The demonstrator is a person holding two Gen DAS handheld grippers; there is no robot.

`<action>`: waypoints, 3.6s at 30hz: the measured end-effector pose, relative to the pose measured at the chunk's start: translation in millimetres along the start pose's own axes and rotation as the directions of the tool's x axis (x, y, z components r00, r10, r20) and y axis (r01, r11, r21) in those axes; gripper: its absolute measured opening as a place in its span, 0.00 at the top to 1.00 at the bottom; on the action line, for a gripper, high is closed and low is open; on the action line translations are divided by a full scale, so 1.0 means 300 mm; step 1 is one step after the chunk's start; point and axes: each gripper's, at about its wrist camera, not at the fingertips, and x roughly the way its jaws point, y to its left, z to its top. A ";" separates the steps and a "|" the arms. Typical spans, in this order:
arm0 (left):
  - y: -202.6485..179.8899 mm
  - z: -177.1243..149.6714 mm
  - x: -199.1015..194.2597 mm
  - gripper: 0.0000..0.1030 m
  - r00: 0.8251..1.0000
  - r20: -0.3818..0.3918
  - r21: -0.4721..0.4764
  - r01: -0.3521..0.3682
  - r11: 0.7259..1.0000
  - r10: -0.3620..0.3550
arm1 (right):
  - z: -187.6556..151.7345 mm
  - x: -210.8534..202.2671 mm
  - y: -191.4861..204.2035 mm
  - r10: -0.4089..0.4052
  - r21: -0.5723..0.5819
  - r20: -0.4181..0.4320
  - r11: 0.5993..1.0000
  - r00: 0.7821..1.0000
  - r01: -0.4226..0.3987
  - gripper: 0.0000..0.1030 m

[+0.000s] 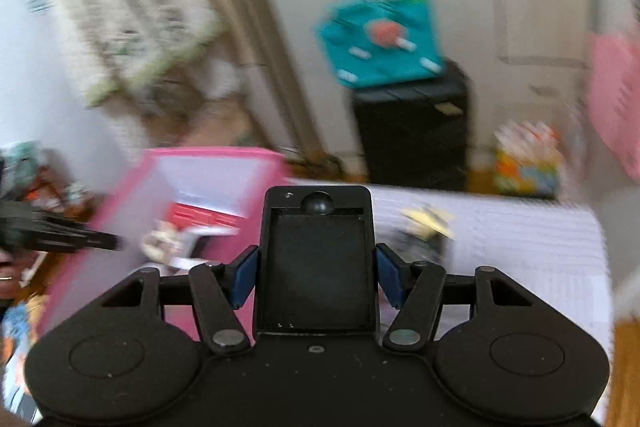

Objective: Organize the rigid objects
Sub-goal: 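Carry the black phone case into the pink box and release it, then move the right gripper to the key bunch and grasp its ring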

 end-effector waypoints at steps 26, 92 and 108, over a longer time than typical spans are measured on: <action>0.058 -0.020 -0.005 0.87 0.997 0.027 -0.050 0.068 0.996 -0.066 | -0.079 0.502 0.635 0.206 -0.346 -0.624 0.792 0.753 -0.503 0.36; 0.083 -0.028 -0.009 0.86 0.996 0.032 -0.098 0.088 0.991 -0.085 | -0.213 0.238 -0.107 -0.153 -0.182 0.089 0.969 0.984 0.167 0.99; 0.078 -0.028 -0.008 0.86 0.996 0.032 -0.094 0.089 0.992 -0.086 | -0.204 0.313 -0.127 -0.150 -0.207 0.055 0.966 0.987 0.158 0.70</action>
